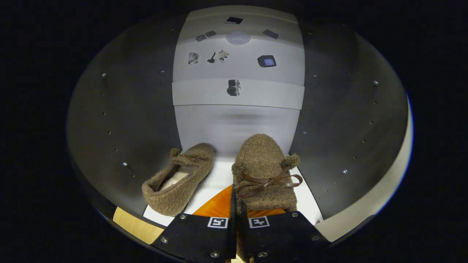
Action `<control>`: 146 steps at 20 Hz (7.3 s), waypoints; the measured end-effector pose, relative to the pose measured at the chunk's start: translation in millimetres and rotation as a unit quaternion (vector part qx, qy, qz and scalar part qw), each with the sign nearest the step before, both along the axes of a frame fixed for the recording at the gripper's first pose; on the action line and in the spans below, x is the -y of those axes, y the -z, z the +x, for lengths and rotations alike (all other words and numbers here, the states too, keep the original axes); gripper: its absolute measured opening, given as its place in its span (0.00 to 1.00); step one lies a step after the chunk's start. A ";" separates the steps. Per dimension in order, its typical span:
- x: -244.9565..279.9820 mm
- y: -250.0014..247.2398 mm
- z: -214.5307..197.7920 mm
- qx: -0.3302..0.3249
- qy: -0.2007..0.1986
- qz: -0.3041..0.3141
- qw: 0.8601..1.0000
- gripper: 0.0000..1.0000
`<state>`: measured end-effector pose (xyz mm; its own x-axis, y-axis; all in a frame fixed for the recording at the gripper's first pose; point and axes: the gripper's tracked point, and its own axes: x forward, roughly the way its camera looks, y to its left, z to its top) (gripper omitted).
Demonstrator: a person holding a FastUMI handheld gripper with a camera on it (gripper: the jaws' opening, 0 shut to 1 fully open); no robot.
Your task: Open the shoe cabinet door, grab the shoes and put them into the shoe cabinet, then close the shoe cabinet door.
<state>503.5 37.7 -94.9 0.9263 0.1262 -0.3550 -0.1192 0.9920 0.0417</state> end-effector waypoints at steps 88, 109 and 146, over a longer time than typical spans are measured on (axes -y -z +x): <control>252.9 16.5 -400.2 0.076 0.091 0.090 0.989 0.53; 165.5 -0.6 -391.9 0.114 -0.010 0.091 0.989 0.56; -82.3 -34.1 -212.9 0.176 -0.046 0.028 0.983 0.91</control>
